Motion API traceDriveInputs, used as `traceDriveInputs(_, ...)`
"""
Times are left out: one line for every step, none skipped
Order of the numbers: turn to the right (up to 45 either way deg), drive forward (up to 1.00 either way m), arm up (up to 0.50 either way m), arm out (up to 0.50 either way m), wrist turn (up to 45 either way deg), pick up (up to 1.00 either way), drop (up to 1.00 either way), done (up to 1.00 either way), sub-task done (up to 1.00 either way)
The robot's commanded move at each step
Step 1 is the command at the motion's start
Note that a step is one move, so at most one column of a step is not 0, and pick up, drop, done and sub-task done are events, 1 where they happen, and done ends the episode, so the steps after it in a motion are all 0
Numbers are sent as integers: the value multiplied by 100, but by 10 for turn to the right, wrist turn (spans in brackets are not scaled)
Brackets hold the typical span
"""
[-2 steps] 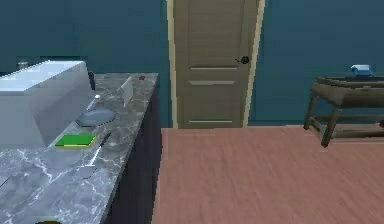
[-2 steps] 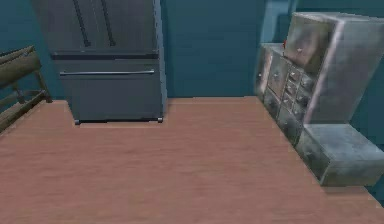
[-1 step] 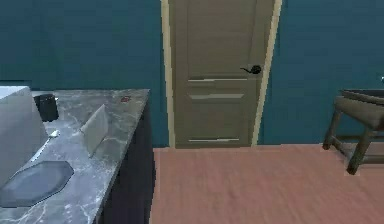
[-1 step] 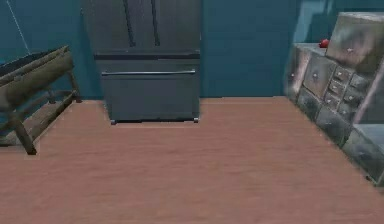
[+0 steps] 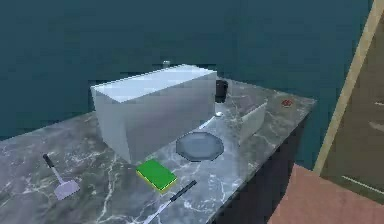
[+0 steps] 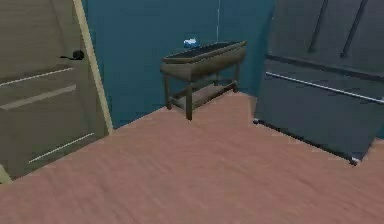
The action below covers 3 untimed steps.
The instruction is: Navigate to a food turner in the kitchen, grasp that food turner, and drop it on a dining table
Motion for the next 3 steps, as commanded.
traceDriveInputs(-450,0,0,0,0,0,0,0,0)
traceDriveInputs(-420,0,0,0,0,0,0,0,0)
traceDriveInputs(0,0,50,0,0,0,0,0,0)
